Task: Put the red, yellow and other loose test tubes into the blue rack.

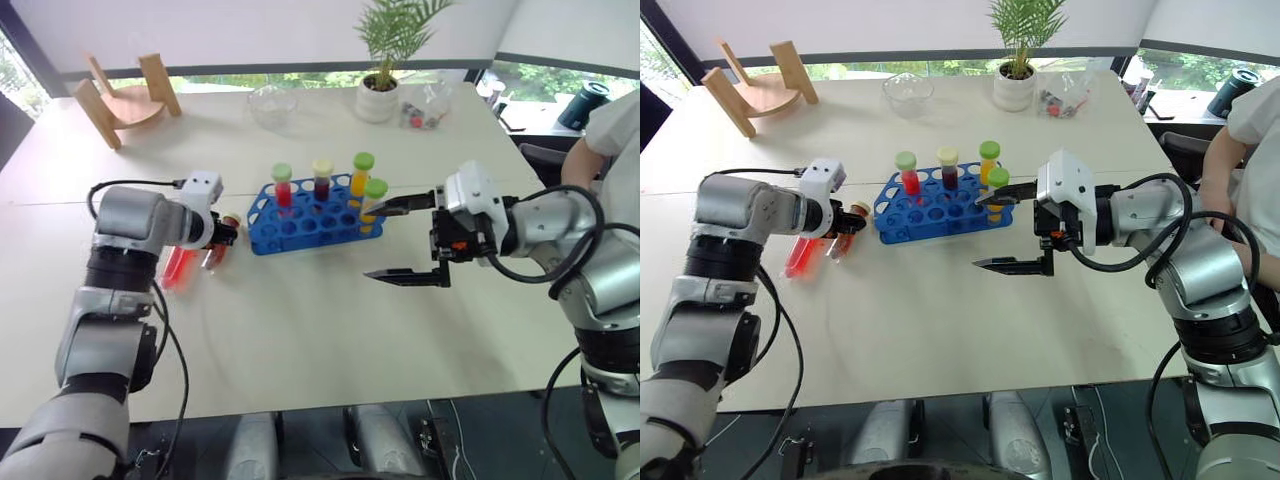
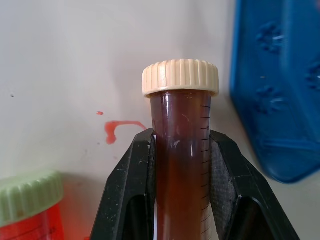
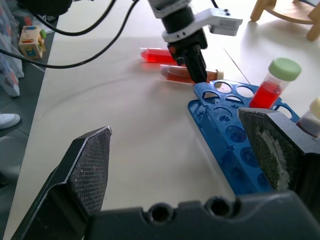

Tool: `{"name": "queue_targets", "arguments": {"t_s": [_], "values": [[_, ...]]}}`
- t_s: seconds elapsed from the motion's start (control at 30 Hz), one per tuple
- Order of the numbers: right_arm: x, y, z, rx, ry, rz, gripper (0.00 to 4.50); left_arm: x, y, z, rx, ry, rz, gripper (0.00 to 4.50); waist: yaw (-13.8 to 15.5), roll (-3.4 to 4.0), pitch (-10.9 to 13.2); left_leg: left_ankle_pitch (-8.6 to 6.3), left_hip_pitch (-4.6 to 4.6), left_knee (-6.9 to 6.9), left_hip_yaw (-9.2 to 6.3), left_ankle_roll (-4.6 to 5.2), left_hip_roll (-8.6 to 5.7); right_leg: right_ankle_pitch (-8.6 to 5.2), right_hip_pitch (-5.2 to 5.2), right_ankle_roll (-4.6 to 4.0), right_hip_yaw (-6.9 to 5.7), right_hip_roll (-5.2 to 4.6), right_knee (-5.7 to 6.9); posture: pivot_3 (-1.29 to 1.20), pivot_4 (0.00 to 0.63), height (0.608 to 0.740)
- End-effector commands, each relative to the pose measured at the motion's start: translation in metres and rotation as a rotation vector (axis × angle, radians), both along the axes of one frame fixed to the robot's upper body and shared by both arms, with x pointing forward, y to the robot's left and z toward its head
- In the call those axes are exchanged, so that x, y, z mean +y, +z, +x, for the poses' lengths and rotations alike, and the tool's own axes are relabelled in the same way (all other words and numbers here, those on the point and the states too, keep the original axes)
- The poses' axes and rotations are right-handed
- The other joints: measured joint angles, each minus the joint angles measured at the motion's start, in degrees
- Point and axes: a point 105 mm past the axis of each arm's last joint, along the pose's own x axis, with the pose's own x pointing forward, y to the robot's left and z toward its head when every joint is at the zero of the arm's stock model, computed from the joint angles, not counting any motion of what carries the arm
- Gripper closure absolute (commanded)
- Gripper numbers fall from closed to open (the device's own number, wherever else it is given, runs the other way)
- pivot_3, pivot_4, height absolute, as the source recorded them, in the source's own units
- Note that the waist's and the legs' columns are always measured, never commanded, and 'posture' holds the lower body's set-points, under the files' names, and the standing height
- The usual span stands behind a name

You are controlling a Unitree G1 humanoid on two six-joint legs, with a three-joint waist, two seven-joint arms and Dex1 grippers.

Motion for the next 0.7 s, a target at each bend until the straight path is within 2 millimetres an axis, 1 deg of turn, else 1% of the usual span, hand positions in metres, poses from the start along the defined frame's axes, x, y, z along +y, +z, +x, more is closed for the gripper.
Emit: {"name": "queue_targets", "arguments": {"t_s": [0.03, 0.07, 0.17, 0.2, 0.3, 0.37, 0.43, 0.47, 0.57, 0.7], "values": [[-0.002, 0.009, -0.002, -0.054, -0.03, 0.019, 0.0, -0.002, 0.092, -0.005, -0.407, -0.054, -0.168, 3.67, 0.2, -0.03, 0.0, 0.06, -0.08, 0.0, -0.04, -0.1, 0.04, 0.0, -0.07, -0.01, -0.06, 0.01, 0.01, 0.0, 0.15, 0.74], [-0.002, 0.008, -0.003, -0.057, -0.036, 0.018, 0.0, -0.007, 0.108, -0.012, -0.512, -0.112, -0.194, 3.67, 0.3, -0.03, 0.0, 0.11, -0.13, -0.01, -0.05, -0.2, 0.04, 0.01, -0.12, -0.01, -0.07, 0.0, 0.02, 0.0, 0.15, 0.74], [-0.005, 0.008, -0.003, -0.039, -0.066, 0.044, 0.0, -0.034, 0.132, -0.046, -0.68, -0.34, -0.348, 3.67, 0.4, 0.0, 0.0, 0.15, -0.12, -0.05, 0.03, -0.28, -0.01, 0.01, -0.11, -0.01, -0.03, -0.11, 0.0, 0.0, 0.15, 0.74], [-0.006, 0.007, -0.003, -0.029, -0.079, 0.055, 0.0, -0.042, 0.135, -0.056, -0.725, -0.401, -0.41, 3.67, 0.5, 0.02, 0.0, 0.15, -0.1, -0.05, 0.05, -0.29, -0.02, 0.01, -0.09, -0.01, -0.02, -0.14, -0.02, 0.0, 0.15, 0.74], [-0.008, 0.0, -0.004, 0.0, -0.126, 0.072, 0.0, -0.065, 0.127, -0.071, -0.85, -0.506, -0.471, 3.67, 0.8, 0.01, 0.0, 0.16, -0.03, -0.01, 0.03, -0.3, -0.05, 0.01, 0.04, 0.0, -0.04, -0.17, -0.04, 0.0, 0.15, 0.74], [-0.008, -0.004, -0.005, 0.011, -0.155, 0.091, 0.0, -0.079, 0.119, -0.071, -0.951, -0.523, -0.517, 3.67, 0.8, 0.0, 0.0, 0.17, 0.07, 0.04, 0.02, -0.31, -0.06, 0.01, 0.19, 0.0, -0.04, -0.15, -0.05, 0.0, 0.15, 0.74], [-0.006, -0.006, -0.005, 0.01, -0.178, 0.104, 0.0, -0.093, 0.106, -0.066, -1.044, -0.551, -0.504, 3.67, 1.0, -0.01, 0.0, 0.17, 0.13, 0.09, 0.02, -0.31, -0.07, 0.02, 0.31, 0.01, -0.04, -0.14, -0.12, 0.0, 0.15, 0.74], [-0.006, -0.005, -0.006, 0.008, -0.189, 0.118, 0.0, -0.101, 0.094, -0.06, -1.071, -0.555, -0.496, 3.67, 1.2, -0.01, 0.0, 0.17, 0.16, 0.12, 0.02, -0.31, -0.08, 0.02, 0.36, 0.01, -0.03, -0.13, -0.12, 0.0, 0.15, 0.74], [-0.004, -0.004, -0.01, 0.007, -0.205, 0.134, 0.0, -0.121, 0.073, -0.045, -1.131, -0.564, -0.509, 3.67, 1.6, 0.01, 0.0, 0.17, 0.25, 0.18, 0.04, -0.3, -0.09, 0.02, 0.47, 0.01, 0.04, -0.06, -0.19, 0.0, 0.15, 0.74], [-0.004, -0.003, -0.013, 0.006, -0.217, 0.137, 0.0, -0.136, 0.056, -0.034, -1.169, -0.574, -0.508, 3.67, 1.7, -0.01, 0.0, 0.15, 0.21, 0.17, 0.03, -0.26, -0.09, 0.02, 0.48, 0.02, 0.04, -0.05, -0.27, 0.0, 0.15, 0.74]]}}
